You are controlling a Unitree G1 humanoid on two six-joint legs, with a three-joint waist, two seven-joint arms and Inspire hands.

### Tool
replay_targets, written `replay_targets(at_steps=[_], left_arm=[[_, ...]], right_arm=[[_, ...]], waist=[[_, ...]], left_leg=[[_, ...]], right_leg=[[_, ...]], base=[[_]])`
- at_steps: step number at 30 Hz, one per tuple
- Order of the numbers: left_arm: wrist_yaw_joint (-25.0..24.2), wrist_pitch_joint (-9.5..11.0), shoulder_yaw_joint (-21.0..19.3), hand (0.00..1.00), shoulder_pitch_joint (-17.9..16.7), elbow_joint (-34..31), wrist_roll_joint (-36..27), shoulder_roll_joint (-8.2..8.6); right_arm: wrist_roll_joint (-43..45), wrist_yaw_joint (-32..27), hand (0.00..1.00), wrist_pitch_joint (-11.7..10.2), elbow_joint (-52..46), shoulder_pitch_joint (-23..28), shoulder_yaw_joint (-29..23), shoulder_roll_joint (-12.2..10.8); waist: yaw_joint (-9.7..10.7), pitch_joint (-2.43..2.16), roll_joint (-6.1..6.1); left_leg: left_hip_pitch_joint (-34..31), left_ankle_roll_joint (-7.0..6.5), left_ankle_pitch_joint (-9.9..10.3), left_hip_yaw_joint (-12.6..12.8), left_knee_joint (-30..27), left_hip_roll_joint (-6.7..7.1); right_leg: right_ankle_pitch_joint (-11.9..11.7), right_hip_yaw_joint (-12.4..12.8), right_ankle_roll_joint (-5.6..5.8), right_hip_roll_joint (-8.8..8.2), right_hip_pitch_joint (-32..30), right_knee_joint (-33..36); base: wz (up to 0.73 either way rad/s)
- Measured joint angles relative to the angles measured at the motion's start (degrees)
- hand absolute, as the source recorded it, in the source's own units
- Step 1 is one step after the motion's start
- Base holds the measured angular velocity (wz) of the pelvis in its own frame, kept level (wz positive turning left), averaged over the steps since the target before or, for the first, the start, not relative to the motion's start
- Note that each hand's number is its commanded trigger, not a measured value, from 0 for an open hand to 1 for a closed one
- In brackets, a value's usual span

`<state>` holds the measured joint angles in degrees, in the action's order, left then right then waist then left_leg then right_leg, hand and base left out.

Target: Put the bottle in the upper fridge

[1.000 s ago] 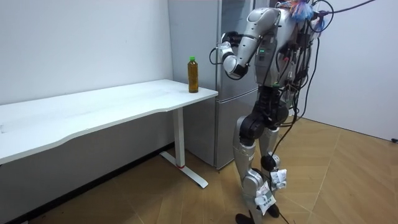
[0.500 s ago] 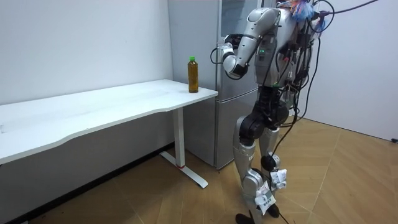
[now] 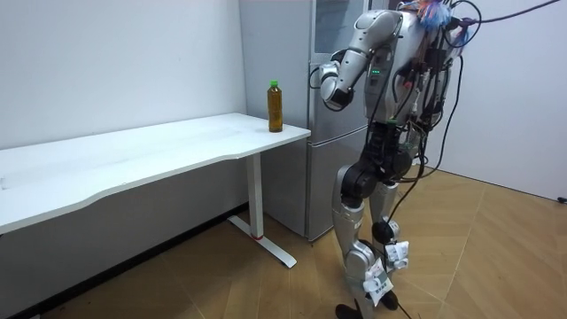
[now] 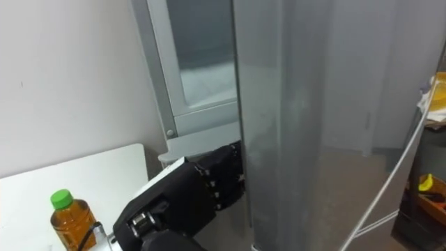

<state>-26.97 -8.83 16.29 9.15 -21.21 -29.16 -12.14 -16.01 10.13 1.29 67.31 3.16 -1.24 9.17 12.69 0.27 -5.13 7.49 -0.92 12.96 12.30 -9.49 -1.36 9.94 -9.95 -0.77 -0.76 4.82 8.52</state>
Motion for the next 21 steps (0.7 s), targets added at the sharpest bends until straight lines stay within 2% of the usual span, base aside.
replay_targets(at_steps=[12,21], left_arm=[[-1.0,0.0,2.6,0.0,0.2,-0.2,0.0,-0.17],[-1.4,-1.5,4.1,0.0,4.6,1.1,0.0,-0.38]], right_arm=[[-1.5,0.7,0.0,0.0,0.0,-0.6,0.0,0.0],[-1.8,0.9,0.0,0.0,0.3,-0.9,0.1,0.1]], waist=[[2.7,0.14,-0.21],[2.8,0.22,-0.23]], left_leg=[[0.0,0.0,0.0,0.3,0.1,0.01],[-0.3,0.0,0.0,1.6,0.1,0.01]], right_leg=[[0.0,0.6,0.01,0.02,-0.2,-0.1],[0.0,1.9,0.04,0.02,-0.9,0.1]], base=[[-0.02],[-0.07]])
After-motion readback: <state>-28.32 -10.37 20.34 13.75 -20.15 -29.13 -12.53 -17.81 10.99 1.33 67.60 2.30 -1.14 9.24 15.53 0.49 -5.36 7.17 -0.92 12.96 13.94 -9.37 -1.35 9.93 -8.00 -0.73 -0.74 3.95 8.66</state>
